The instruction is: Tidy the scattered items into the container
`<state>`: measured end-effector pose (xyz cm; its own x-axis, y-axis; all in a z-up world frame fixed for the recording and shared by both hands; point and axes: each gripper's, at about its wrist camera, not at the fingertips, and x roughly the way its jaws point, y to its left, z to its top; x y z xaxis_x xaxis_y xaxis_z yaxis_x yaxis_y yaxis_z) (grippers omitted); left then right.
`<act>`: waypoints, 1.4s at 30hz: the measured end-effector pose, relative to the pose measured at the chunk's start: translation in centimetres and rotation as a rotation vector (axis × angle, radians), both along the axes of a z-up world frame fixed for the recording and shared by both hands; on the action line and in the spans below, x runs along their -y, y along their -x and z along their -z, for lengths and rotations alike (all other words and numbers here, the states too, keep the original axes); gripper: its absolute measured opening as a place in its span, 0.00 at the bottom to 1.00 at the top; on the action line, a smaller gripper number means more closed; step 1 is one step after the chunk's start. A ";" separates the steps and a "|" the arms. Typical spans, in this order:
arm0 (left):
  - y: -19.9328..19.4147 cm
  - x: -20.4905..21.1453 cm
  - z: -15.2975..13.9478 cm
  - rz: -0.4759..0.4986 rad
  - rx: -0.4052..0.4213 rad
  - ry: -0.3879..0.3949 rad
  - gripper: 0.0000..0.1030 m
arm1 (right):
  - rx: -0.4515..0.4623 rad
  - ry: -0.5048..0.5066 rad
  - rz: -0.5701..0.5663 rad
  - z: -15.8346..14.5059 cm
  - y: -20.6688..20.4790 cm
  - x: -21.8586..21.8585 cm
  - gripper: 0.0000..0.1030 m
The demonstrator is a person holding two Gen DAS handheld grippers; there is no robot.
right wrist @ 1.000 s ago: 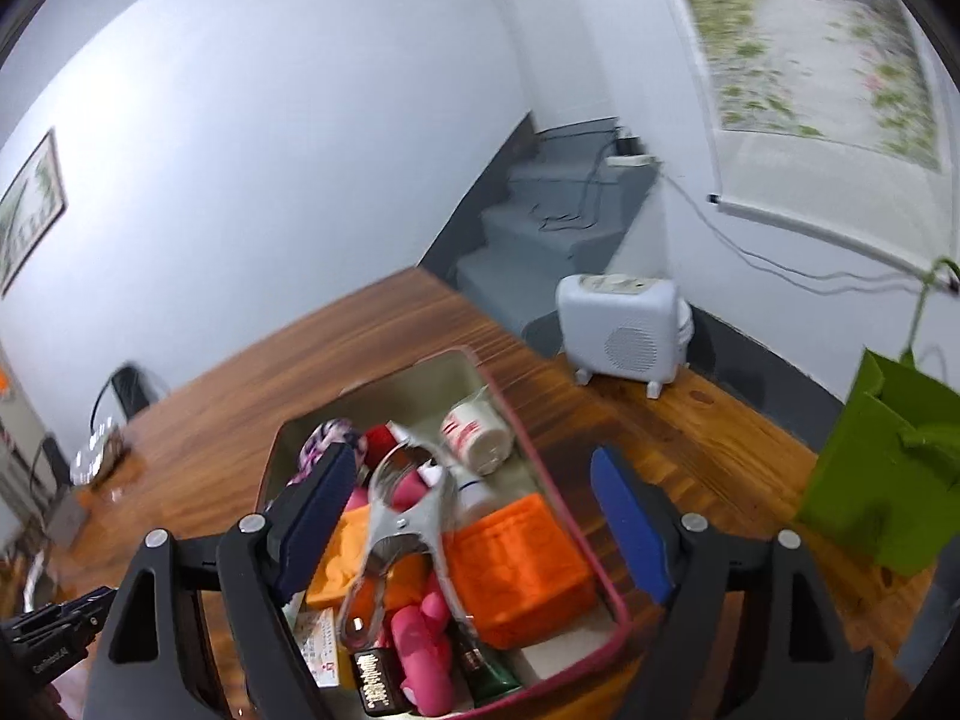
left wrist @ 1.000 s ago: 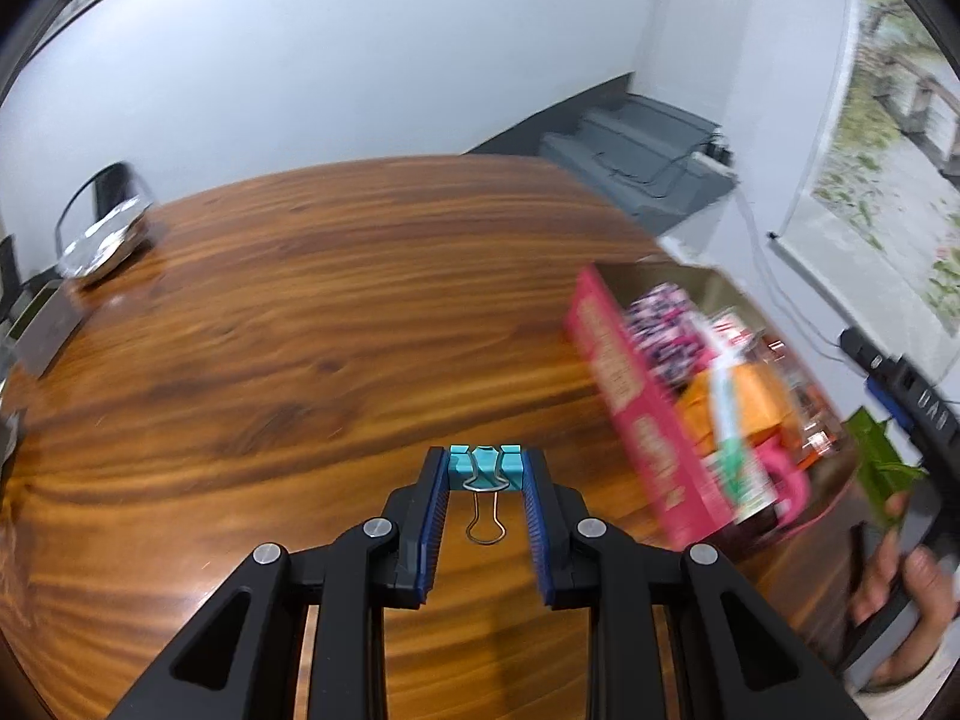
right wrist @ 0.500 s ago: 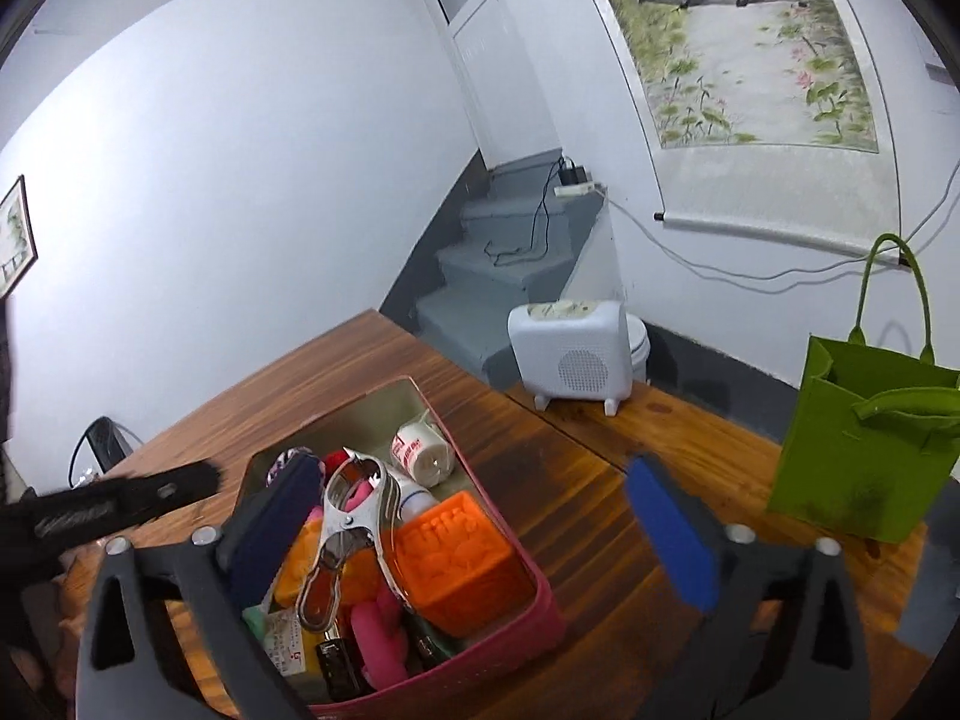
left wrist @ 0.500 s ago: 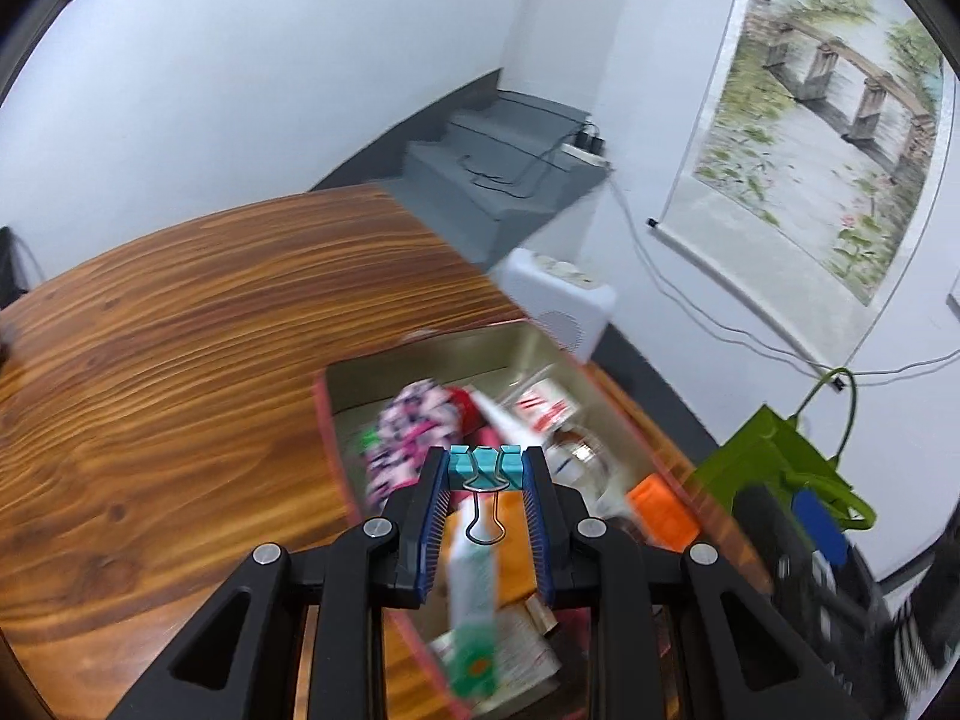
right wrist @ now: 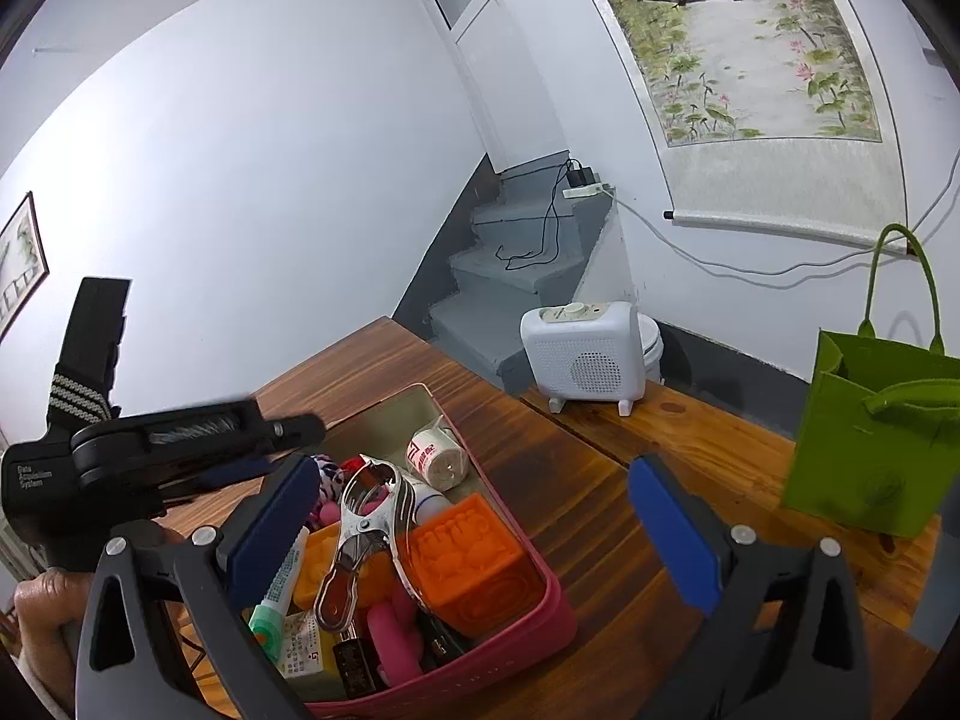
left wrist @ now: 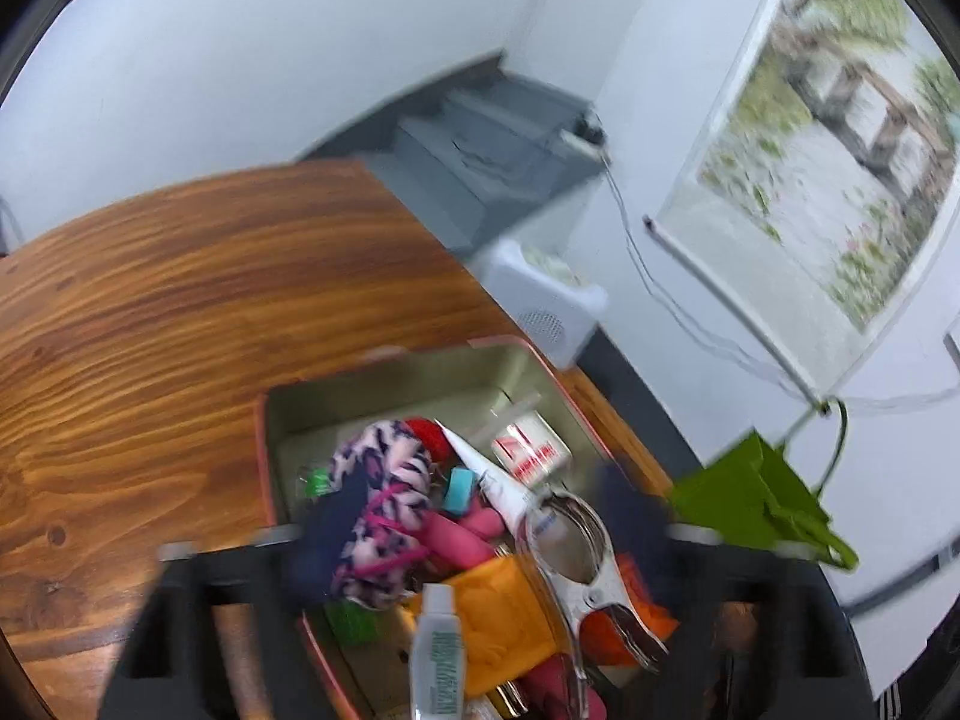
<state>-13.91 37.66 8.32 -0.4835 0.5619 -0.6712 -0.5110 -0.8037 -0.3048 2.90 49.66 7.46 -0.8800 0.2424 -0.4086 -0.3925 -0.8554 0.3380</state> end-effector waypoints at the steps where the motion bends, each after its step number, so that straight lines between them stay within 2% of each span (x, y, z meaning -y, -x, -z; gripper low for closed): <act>1: -0.2 0.3 -0.2 -0.012 -0.011 -0.001 0.86 | 0.001 -0.001 0.000 0.0 0.0 0.0 1.00; 4: -0.7 1.1 -0.5 -0.036 -0.031 0.015 0.86 | 0.011 -0.002 -0.006 0.0 0.1 0.0 1.00; 8: -2.6 2.2 -0.8 -0.091 -0.111 0.103 0.86 | 0.056 -0.017 -0.035 0.4 0.8 0.4 1.00; 11: -4.2 3.2 -0.4 -0.128 -0.139 0.148 0.87 | 0.103 -0.040 -0.067 0.9 1.6 1.0 1.00; 14: -5.7 4.8 -0.1 -0.176 -0.141 0.158 0.99 | 0.132 -0.062 -0.109 1.3 2.1 1.7 1.00; 17: -7.1 6.1 0.0 -0.206 -0.144 0.161 0.99 | 0.135 -0.076 -0.144 1.2 1.5 2.1 1.00; 20: -8.7 7.3 0.1 -0.226 -0.143 0.172 0.99 | 0.177 -0.083 -0.217 0.9 0.8 2.2 1.00; 25: -10.5 8.5 1.7 -0.222 -0.044 0.161 0.99 | 0.270 -0.150 -0.344 0.1 -1.3 2.4 1.00; 28: -11.7 8.6 2.6 -0.215 -0.018 0.163 0.99 | 0.313 -0.196 -0.385 -0.1 -2.8 2.3 1.00; 36: -14.5 6.7 2.7 -0.198 -0.029 0.202 0.99 | 0.358 -0.226 -0.400 0.5 -4.9 2.0 1.00; 42: -15.7 5.6 2.5 -0.202 -0.058 0.228 0.99 | 0.413 -0.267 -0.403 1.5 -4.7 2.5 1.00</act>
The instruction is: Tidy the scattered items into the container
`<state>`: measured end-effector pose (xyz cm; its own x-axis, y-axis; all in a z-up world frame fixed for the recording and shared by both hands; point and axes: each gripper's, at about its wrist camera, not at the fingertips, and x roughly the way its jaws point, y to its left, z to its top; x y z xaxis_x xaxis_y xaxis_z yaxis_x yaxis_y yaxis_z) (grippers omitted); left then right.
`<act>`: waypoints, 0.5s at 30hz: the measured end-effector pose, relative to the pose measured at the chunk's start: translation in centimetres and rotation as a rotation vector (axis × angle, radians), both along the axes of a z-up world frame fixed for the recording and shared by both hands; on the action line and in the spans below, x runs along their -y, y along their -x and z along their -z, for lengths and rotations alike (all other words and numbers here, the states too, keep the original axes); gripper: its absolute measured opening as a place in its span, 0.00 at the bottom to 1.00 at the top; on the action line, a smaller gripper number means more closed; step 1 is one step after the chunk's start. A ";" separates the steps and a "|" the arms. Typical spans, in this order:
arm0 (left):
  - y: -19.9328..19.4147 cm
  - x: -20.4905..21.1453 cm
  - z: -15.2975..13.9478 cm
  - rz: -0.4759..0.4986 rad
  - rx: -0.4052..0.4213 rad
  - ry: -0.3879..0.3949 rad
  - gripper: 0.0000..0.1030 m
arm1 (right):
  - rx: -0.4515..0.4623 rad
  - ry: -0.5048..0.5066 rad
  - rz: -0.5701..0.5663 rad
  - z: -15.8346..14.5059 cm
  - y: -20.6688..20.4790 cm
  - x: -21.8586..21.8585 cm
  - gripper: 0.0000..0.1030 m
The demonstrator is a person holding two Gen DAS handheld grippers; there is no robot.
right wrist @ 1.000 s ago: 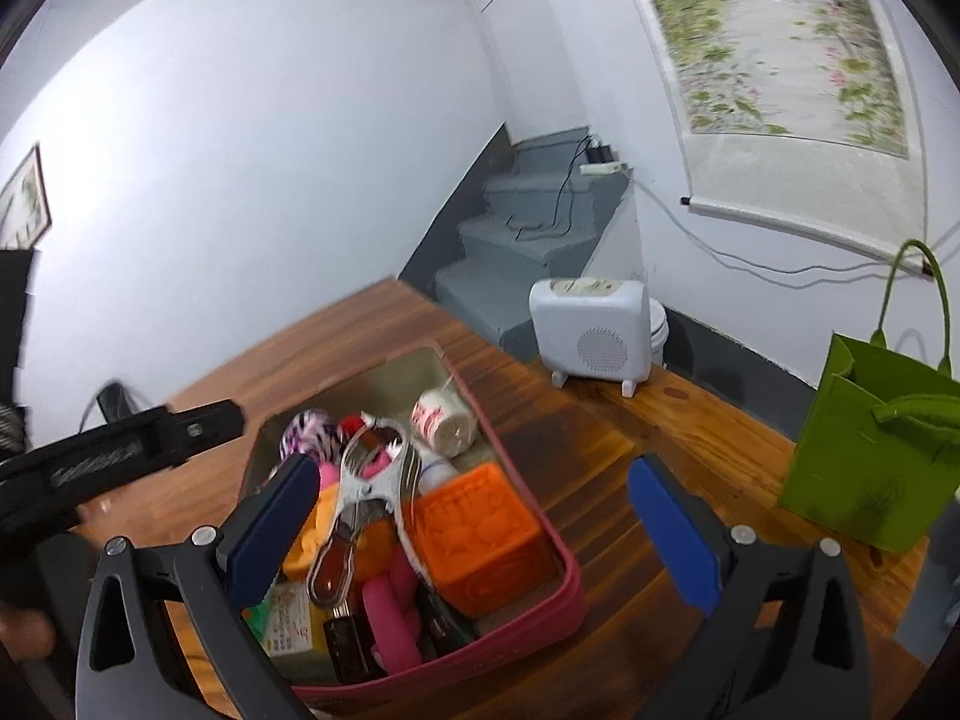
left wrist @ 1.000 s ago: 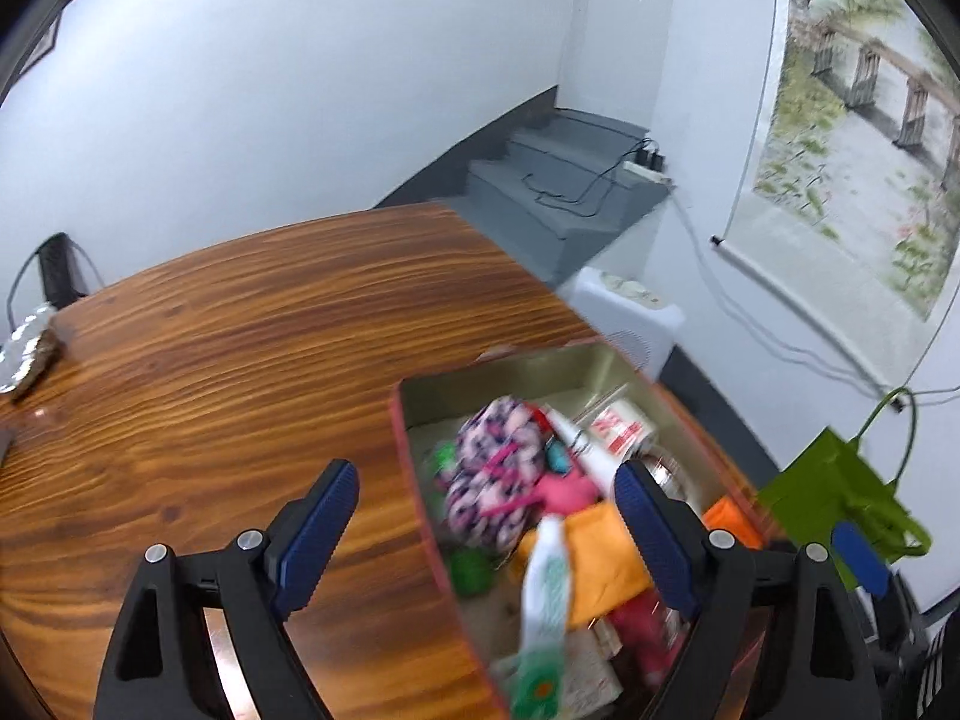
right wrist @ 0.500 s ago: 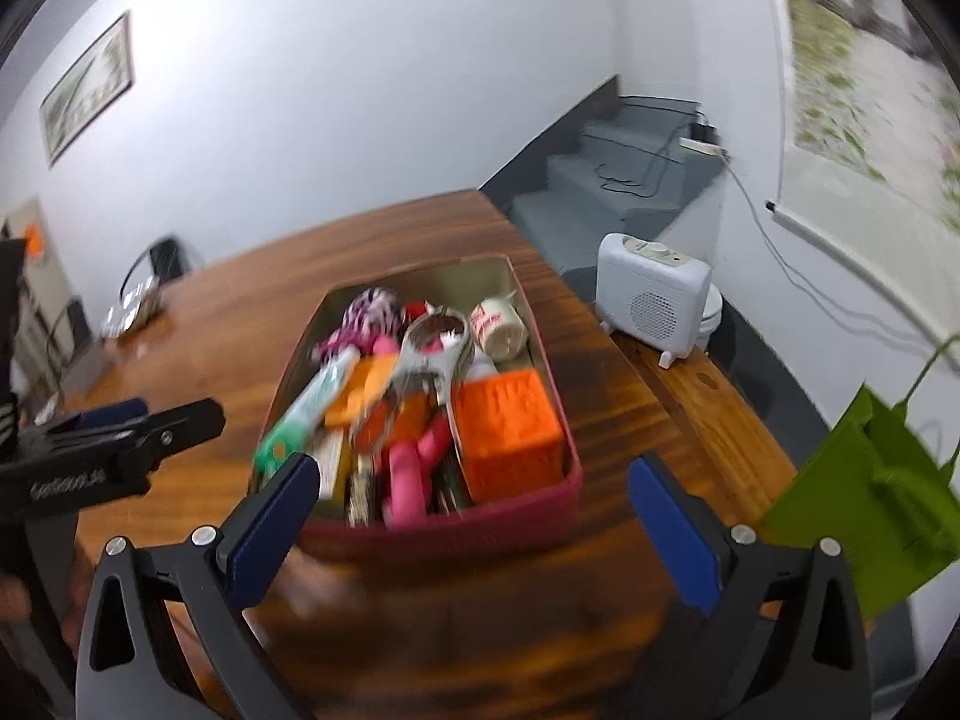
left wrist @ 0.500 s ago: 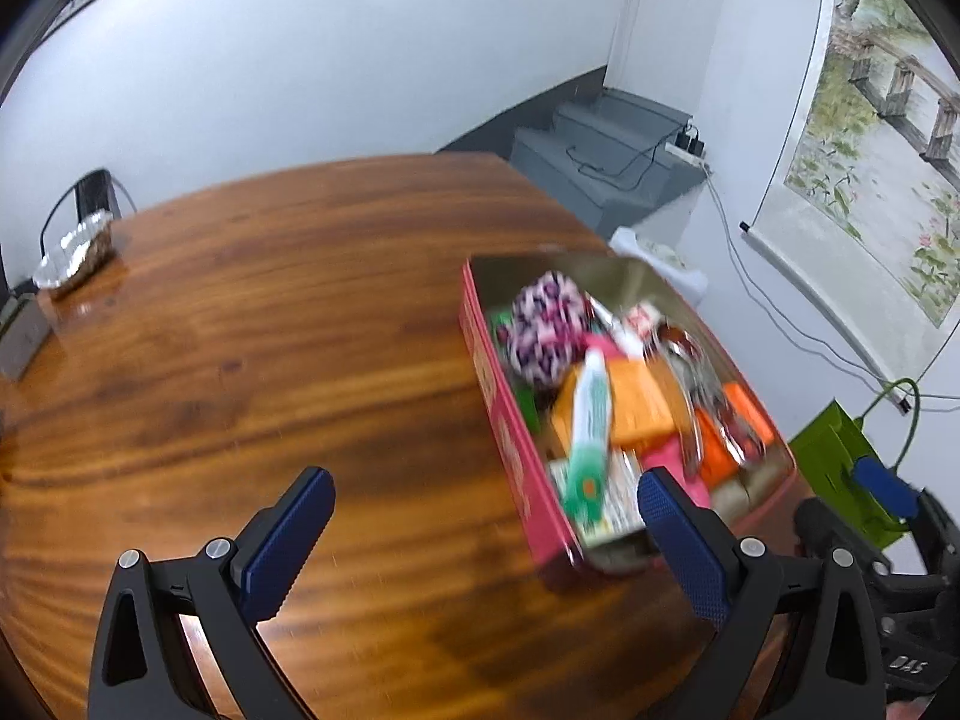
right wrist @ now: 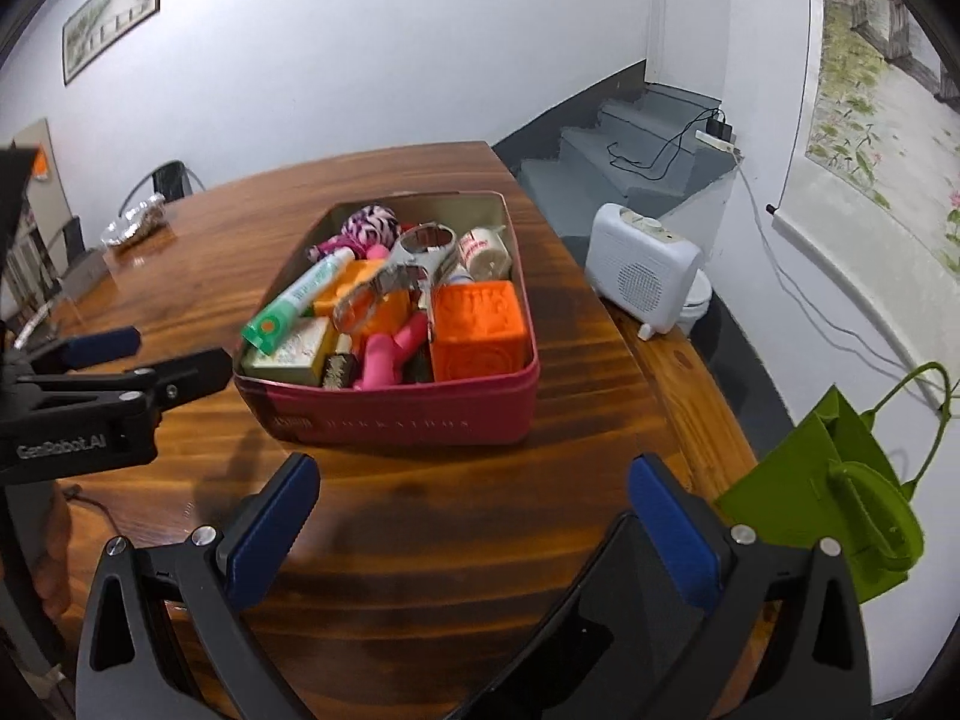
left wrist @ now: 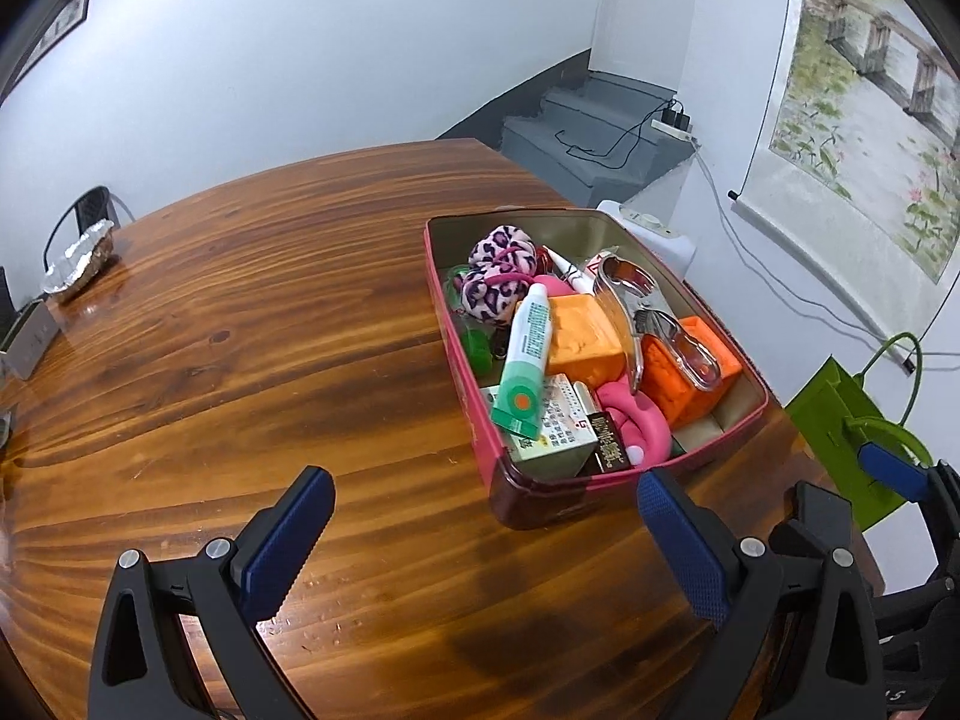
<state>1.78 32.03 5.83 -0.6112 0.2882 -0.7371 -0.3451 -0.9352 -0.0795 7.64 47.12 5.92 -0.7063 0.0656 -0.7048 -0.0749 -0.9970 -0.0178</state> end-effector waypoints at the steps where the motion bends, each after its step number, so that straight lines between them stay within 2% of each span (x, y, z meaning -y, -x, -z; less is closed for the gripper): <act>1: -0.1 -0.2 0.0 0.000 -0.003 0.005 0.99 | -0.001 0.002 0.000 0.0 0.0 0.0 1.00; 15: -0.8 -1.7 0.9 0.027 0.008 0.040 0.99 | 0.012 0.032 0.033 0.8 -0.3 -0.8 1.00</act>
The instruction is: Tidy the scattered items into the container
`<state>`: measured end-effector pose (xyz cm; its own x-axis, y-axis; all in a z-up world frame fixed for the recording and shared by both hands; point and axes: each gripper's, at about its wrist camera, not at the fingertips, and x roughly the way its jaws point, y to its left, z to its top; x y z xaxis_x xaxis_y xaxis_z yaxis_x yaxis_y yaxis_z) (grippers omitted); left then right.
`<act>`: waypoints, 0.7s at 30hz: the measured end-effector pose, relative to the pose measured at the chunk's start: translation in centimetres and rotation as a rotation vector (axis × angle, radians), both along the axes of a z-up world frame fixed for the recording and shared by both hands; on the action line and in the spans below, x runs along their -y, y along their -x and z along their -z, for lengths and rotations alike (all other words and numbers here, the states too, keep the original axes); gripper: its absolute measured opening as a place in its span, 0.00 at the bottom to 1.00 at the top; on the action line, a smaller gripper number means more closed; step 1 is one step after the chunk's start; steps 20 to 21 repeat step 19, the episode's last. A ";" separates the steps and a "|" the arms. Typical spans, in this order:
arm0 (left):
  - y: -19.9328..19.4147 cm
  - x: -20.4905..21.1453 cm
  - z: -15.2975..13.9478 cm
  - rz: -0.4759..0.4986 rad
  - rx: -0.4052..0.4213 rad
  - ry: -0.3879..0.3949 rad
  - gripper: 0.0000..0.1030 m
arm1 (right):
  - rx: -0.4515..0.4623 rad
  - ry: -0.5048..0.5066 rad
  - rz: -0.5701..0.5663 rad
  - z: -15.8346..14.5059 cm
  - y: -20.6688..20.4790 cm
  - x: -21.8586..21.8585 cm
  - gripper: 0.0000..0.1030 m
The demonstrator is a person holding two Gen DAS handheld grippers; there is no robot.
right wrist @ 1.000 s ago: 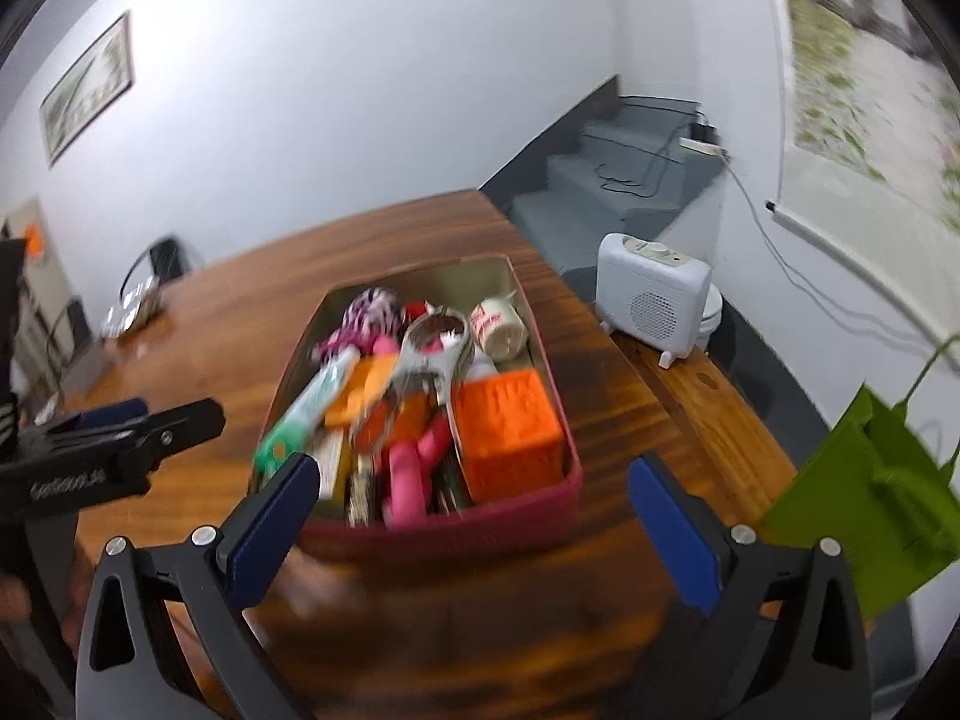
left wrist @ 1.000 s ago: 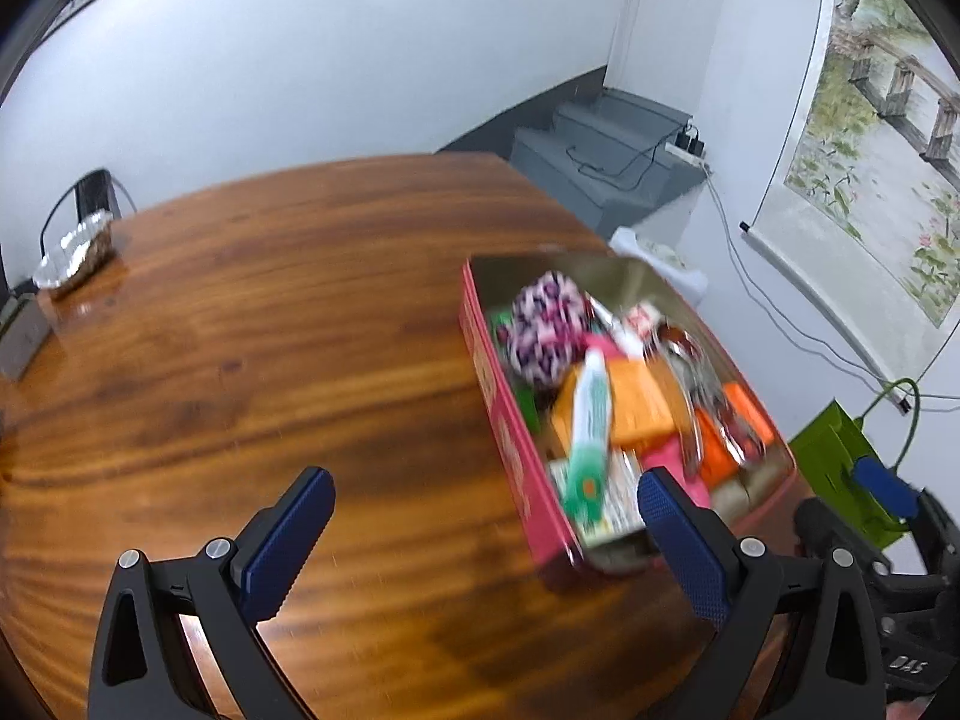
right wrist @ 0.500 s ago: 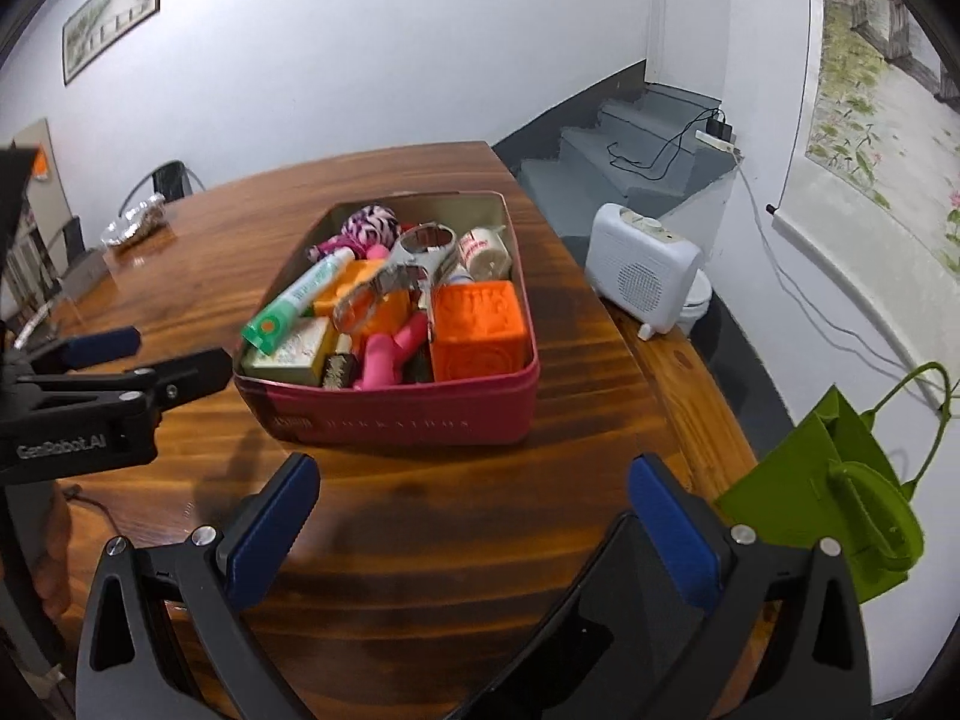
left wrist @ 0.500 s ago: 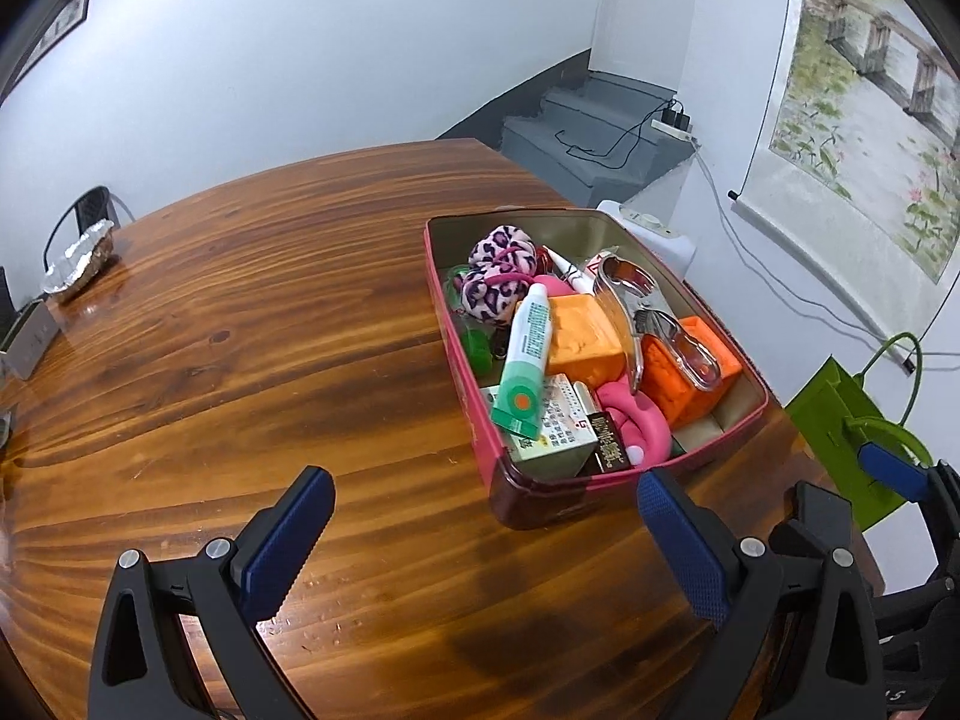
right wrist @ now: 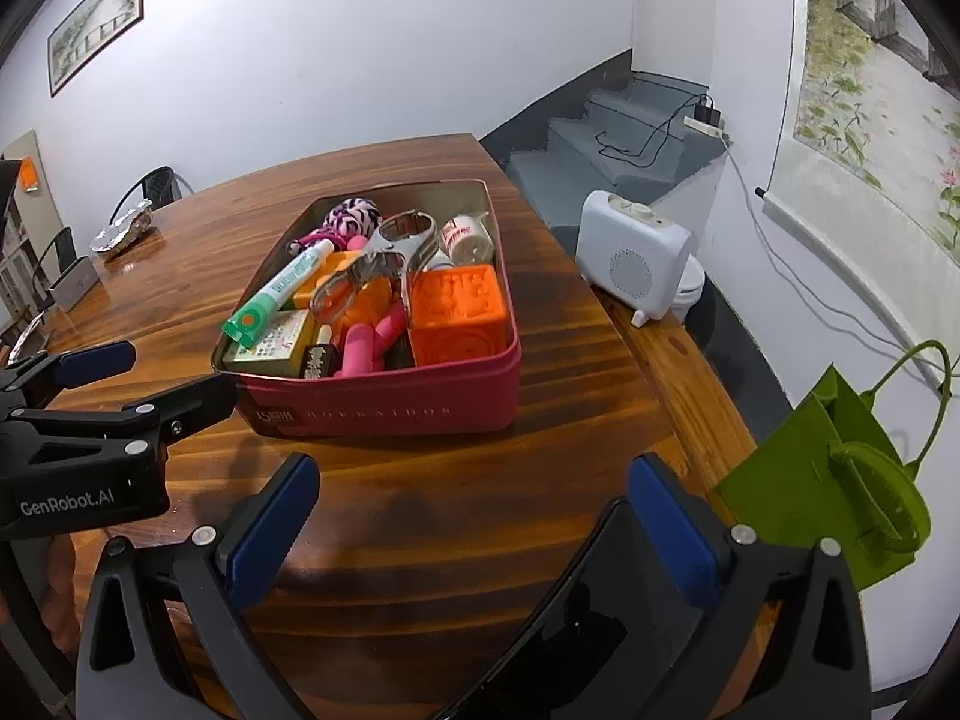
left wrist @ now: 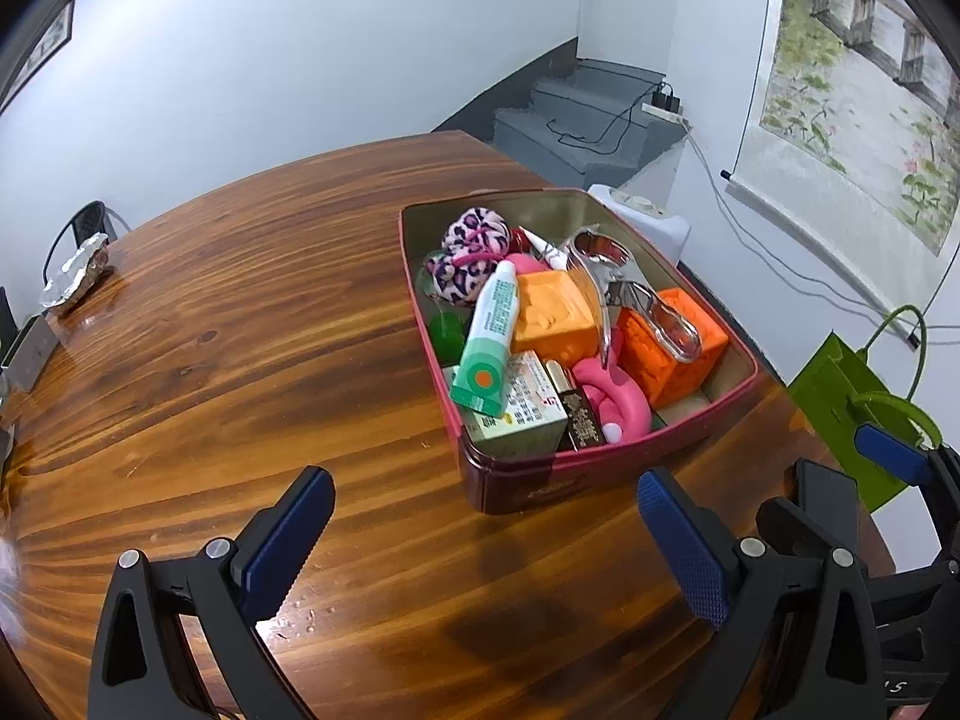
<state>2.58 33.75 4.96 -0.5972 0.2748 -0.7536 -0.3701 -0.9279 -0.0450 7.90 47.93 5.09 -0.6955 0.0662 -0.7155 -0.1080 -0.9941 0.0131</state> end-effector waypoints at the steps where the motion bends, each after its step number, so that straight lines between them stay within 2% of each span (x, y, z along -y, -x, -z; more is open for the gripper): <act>1: 0.0 -0.1 0.1 0.002 0.002 0.004 0.99 | 0.003 0.003 0.001 0.1 0.0 0.0 1.00; 12: -0.1 -0.4 0.3 0.008 0.009 0.012 0.99 | 0.011 -0.011 0.013 0.4 0.1 0.0 1.00; 21: -0.5 -0.3 0.2 0.014 -0.051 0.046 0.99 | 0.026 -0.003 0.026 1.0 0.3 0.0 1.00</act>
